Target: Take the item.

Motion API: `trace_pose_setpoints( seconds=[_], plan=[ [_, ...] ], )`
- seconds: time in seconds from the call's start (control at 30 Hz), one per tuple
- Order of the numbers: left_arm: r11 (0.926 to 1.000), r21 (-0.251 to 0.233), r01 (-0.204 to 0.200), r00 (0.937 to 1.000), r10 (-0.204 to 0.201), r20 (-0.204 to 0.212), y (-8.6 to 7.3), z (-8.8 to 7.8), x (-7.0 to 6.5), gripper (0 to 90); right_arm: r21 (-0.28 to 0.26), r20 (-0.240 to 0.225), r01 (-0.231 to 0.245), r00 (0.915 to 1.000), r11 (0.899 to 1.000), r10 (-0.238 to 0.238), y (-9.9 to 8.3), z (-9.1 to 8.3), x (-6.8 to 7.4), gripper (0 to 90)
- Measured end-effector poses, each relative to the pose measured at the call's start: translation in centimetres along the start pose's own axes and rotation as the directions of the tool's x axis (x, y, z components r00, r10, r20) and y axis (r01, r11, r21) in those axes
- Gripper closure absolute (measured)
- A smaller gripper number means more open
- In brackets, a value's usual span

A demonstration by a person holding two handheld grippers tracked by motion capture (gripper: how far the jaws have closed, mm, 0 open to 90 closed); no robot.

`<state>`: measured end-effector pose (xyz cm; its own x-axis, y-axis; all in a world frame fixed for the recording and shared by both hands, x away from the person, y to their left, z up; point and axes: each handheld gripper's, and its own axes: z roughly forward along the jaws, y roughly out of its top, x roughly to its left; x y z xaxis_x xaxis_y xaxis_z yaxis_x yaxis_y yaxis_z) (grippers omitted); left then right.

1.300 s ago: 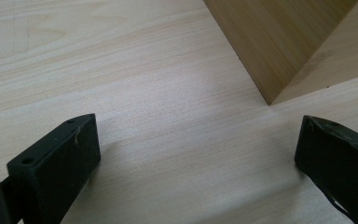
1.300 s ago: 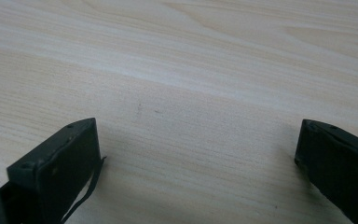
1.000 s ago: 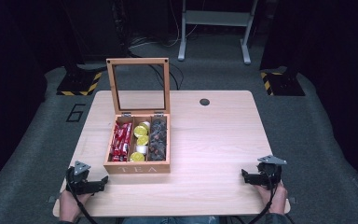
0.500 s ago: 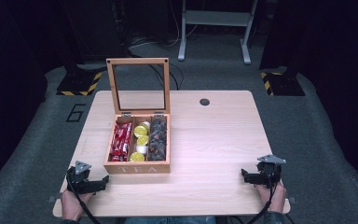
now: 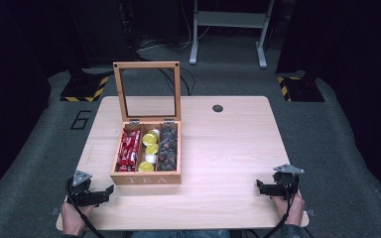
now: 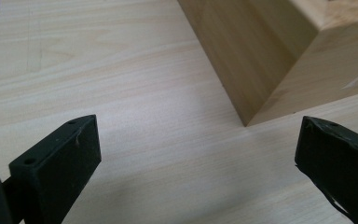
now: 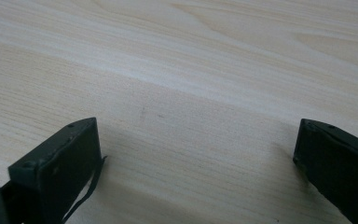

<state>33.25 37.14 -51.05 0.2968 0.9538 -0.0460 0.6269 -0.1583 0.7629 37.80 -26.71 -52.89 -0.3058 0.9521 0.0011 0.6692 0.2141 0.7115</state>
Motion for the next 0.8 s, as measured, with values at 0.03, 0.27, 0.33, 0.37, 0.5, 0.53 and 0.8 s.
trace_pose_setpoints(
  seconds=[0.03, 0.27, 0.33, 0.37, 0.5, 0.53, 0.8],
  plan=[
    [1.0, -0.008, -0.001, 1.0, 0.001, 0.003, 0.2, -0.2, 0.0, 0.2, -0.001, 0.001, 0.0, 1.0, 1.0, 0.0, 0.0, 0.0, 0.0, 0.0],
    [0.999, -0.042, -0.012, 0.9996, 0.013, 0.026, 1.9, -1.6, -0.5, 0.2, -0.001, 0.001, 0.0, 1.0, 1.0, 0.0, 0.0, 0.0, 0.0, 0.1],
    [0.9989, -0.046, -0.013, 0.9995, 0.014, 0.027, 2.0, -1.7, -0.5, 0.2, -0.002, 0.0, 0.0, 1.0, 1.0, 0.0, 0.0, 0.0, 0.0, 0.1],
    [0.9985, -0.052, -0.017, 0.9993, 0.018, 0.032, 2.4, -1.9, -0.5, 0.2, -0.002, 0.0, -0.001, 1.0, 1.0, 0.001, 0.0, 0.0, 0.0, 0.1],
    [0.9975, -0.065, -0.026, 0.999, 0.028, 0.035, 3.2, -2.2, -0.6, 0.3, -0.003, 0.0, -0.001, 1.0, 1.0, 0.001, 0.0, 0.0, 0.0, 0.1],
    [0.9975, -0.065, -0.029, 0.9986, 0.032, 0.042, 3.4, -2.3, -0.5, 0.3, -0.002, -0.001, -0.001, 1.0, 1.0, 0.001, 0.0, 0.0, 0.0, 0.1],
    [0.9943, -0.089, -0.058, 0.9967, 0.063, 0.052, 5.1, -2.4, -1.1, 0.3, -0.004, 0.001, 0.002, 1.0, 1.0, -0.002, 0.0, 0.0, 0.0, 0.1]
  ],
)
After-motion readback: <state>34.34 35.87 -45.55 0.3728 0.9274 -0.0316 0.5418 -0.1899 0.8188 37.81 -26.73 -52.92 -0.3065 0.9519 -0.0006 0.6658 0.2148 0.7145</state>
